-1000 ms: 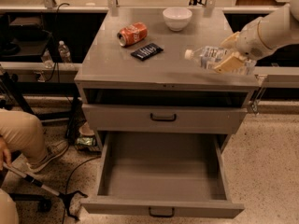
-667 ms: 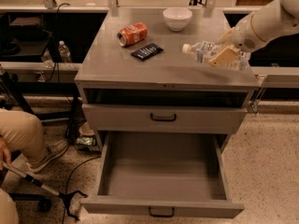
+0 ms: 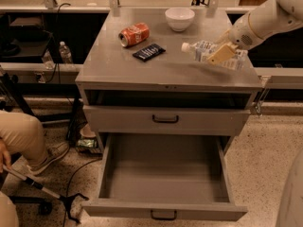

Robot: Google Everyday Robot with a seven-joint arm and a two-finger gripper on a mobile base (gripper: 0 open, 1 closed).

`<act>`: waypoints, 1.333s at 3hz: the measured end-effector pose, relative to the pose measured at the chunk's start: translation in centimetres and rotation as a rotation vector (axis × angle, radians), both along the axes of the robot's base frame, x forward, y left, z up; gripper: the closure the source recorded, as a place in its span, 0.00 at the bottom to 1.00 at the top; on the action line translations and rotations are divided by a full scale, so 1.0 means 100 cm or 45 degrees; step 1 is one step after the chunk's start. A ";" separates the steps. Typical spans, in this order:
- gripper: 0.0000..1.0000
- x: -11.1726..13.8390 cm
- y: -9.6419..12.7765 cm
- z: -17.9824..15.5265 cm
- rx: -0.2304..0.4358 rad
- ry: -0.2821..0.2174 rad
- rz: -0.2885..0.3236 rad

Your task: Pick blue plastic bottle from middle drawer and place on counter

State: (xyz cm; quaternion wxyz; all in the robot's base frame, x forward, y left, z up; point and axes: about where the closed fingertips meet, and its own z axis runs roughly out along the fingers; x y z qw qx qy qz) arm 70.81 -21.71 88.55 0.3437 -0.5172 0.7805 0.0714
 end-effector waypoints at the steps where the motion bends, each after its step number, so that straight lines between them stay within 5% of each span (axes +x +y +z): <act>1: 0.60 0.005 0.003 -0.009 0.058 0.053 0.007; 3: 0.04 0.013 0.008 -0.021 0.135 0.114 0.029; 4: 0.00 0.015 0.008 -0.022 0.147 0.118 0.033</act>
Offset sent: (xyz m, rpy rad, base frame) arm 0.0159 0.0003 -0.0189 0.1245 0.1064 0.0156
